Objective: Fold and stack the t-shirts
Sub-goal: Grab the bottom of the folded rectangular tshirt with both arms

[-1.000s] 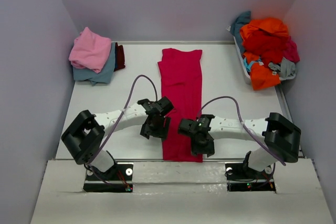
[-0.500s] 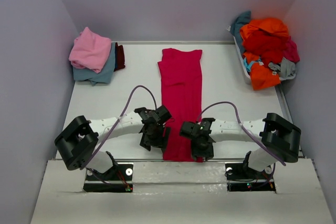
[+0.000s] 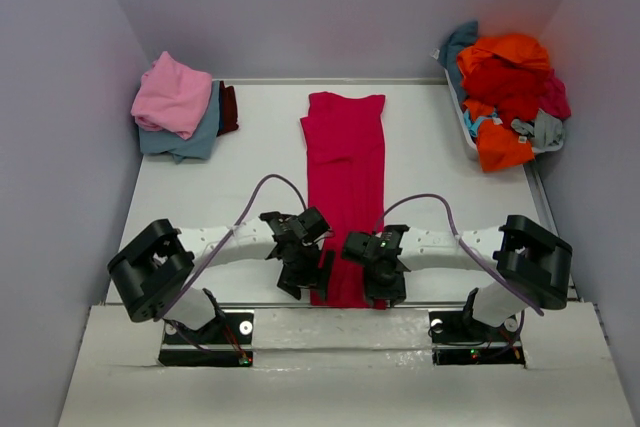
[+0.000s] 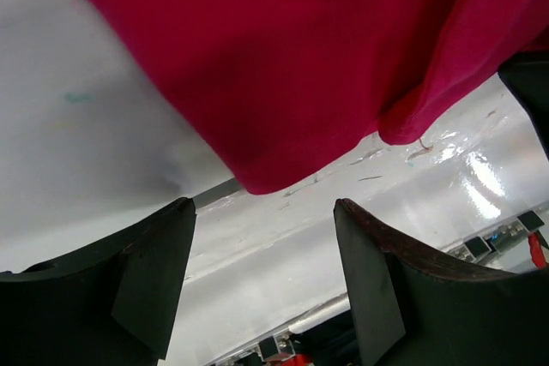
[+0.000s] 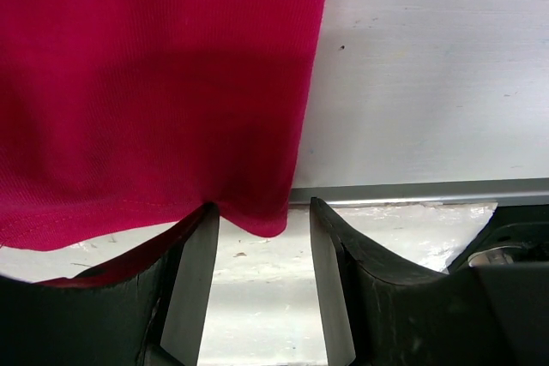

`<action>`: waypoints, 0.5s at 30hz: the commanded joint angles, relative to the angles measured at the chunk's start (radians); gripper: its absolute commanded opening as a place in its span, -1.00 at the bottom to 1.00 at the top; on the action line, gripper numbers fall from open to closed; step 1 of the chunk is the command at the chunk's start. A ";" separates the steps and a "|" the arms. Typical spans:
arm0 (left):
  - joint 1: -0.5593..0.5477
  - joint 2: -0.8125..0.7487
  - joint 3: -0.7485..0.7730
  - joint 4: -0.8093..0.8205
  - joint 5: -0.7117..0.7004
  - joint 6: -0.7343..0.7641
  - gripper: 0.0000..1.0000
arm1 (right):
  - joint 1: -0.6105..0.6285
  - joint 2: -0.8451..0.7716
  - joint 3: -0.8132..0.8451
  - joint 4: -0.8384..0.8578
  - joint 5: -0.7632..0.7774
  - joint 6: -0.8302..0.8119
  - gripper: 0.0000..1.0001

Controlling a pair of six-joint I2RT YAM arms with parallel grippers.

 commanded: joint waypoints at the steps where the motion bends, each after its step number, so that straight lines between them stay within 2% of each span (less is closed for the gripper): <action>1: -0.006 0.037 -0.020 0.069 0.082 -0.002 0.54 | -0.005 0.011 0.009 0.018 0.032 -0.003 0.04; 15: -0.006 0.044 -0.076 0.151 0.148 -0.033 0.52 | -0.005 -0.015 0.009 0.019 0.040 0.000 -0.03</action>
